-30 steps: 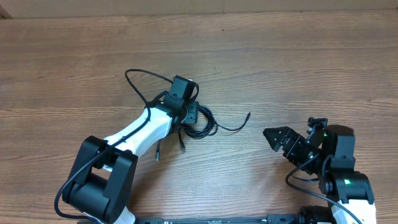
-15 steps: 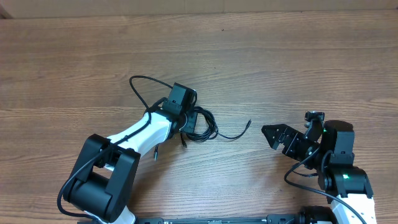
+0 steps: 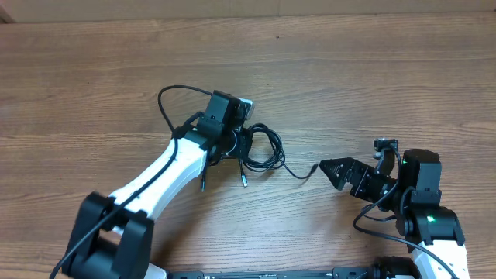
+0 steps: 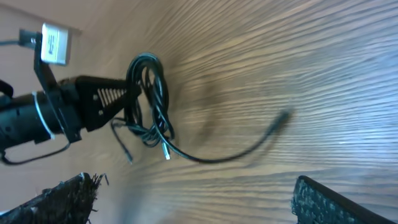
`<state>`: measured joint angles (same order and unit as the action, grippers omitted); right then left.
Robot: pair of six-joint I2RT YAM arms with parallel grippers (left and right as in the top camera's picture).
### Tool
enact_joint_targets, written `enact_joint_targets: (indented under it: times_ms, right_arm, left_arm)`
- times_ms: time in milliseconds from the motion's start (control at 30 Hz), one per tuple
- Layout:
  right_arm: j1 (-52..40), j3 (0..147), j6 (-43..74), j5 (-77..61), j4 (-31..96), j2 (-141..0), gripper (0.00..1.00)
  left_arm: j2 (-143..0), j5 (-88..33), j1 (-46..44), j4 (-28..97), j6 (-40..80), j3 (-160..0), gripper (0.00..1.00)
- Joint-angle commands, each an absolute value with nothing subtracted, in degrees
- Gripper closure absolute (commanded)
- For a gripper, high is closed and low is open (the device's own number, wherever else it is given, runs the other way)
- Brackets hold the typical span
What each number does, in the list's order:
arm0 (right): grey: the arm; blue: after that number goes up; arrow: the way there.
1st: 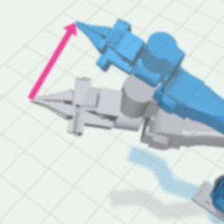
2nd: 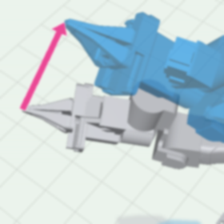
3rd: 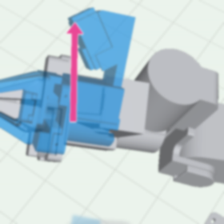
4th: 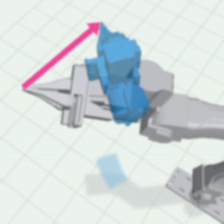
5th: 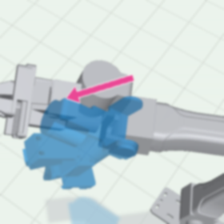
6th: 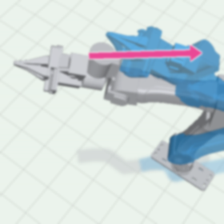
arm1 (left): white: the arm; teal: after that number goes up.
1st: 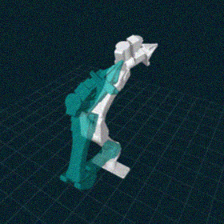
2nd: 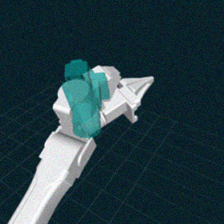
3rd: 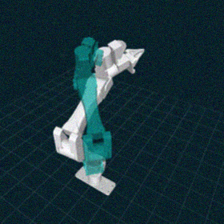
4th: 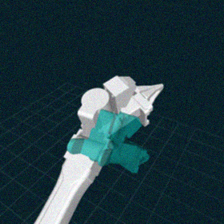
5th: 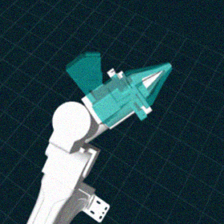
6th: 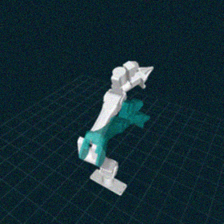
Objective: Untangle cables
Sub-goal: 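Move the right gripper toward the cable bundle held by the left gripper, then grasp a cable loop with the right gripper beside the left gripper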
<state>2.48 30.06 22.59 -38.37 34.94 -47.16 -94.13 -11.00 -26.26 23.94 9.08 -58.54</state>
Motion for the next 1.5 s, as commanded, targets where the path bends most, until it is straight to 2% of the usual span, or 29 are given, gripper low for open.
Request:
enact_joint_targets:
  times_ms: [0,67,200,467,600,667,733,833,933,1100,1200,1467]
  right_arm:
    - [2.2,32.2,19.1,-48.5,34.6,-47.1,0.00]
    - [2.2,32.1,18.8,-49.6,34.5,-47.1,0.02]
    - [2.2,32.1,19.0,-50.8,33.3,-47.1,0.15]
    - [-2.0,32.1,19.0,-56.0,25.0,-47.3,0.15]
    - [-8.6,32.2,21.1,-46.6,20.1,-50.3,0.15]
    - [-11.0,32.2,23.3,-46.3,17.8,-52.7,0.16]
    - [-13.1,32.2,25.5,-47.2,15.3,-54.6,0.17]
    - [-16.6,32.2,28.9,-48.8,12.4,-57.1,0.25]
    - [-19.7,32.2,32.1,-50.1,11.0,-58.5,0.32]
    - [-23.5,32.2,34.9,-50.0,10.7,-58.7,0.35]
    - [-24.4,32.2,36.6,-50.0,9.3,-58.7,0.39]
    - [-24.8,32.2,39.2,-47.7,1.1,-58.7,0.37]
  left_arm:
    - [-89.8,-15.1,-26.5,23.7,6.0,-60.1,0.96]
    - [-88.6,-15.1,-26.5,23.6,5.9,-60.1,0.96]
    - [-86.9,-17.8,-26.6,23.6,5.9,-60.1,0.96]
    - [-86.5,-28.1,-26.6,23.7,5.1,-60.1,0.96]
    - [-86.5,-36.9,-26.6,23.7,-0.6,-60.1,0.96]
    - [-86.5,-38.0,-26.6,23.8,-2.5,-60.1,0.96]
    - [-86.5,-37.8,-26.6,23.9,-3.1,-60.1,0.96]
    - [-86.5,-36.0,-26.5,23.9,-3.0,-60.1,0.96]
    - [-86.5,-29.2,-26.5,24.1,-0.7,-60.1,0.96]
    - [-86.5,-17.3,-26.5,24.1,7.6,-60.1,0.96]
    - [-86.5,-16.4,-26.5,24.0,9.0,-60.1,0.96]
    - [-86.5,-16.6,-26.7,24.2,10.4,-60.1,0.96]
